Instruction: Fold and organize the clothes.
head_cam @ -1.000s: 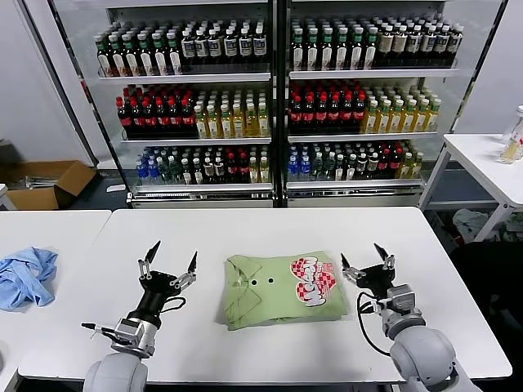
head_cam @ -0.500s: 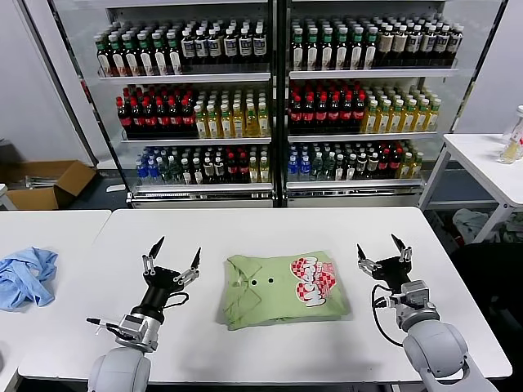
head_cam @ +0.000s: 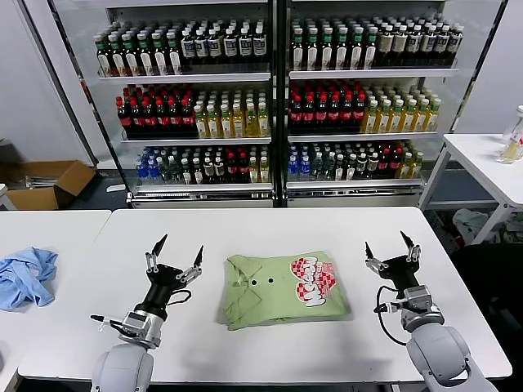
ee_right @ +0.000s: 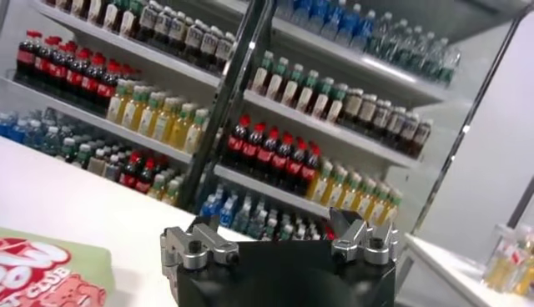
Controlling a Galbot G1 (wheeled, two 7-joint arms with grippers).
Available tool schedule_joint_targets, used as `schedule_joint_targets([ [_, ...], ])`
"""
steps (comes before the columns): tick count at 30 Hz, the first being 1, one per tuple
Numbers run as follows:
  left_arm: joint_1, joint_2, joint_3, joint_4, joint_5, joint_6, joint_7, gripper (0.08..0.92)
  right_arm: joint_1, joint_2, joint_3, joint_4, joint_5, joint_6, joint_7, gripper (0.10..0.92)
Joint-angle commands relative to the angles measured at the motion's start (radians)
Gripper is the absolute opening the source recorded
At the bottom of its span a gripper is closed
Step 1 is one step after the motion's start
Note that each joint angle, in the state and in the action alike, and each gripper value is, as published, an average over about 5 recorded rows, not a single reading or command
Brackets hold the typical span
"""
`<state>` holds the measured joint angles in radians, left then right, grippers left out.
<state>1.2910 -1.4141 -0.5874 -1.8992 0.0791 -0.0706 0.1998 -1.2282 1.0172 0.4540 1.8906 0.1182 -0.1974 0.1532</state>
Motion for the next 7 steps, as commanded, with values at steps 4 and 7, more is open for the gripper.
schedule_joint_targets([
  [4, -0.030, -0.008, -0.002, 0.030, 0.015, -0.010, -0.022, 0.823, -0.009, -0.011, -0.011, -0.010, -0.079, 0.067, 0.025, 0.823],
  [7, -0.035, -0.009, -0.002, 0.036, 0.015, -0.011, -0.026, 0.822, -0.008, -0.011, -0.018, -0.012, -0.085, 0.066, 0.025, 0.823],
])
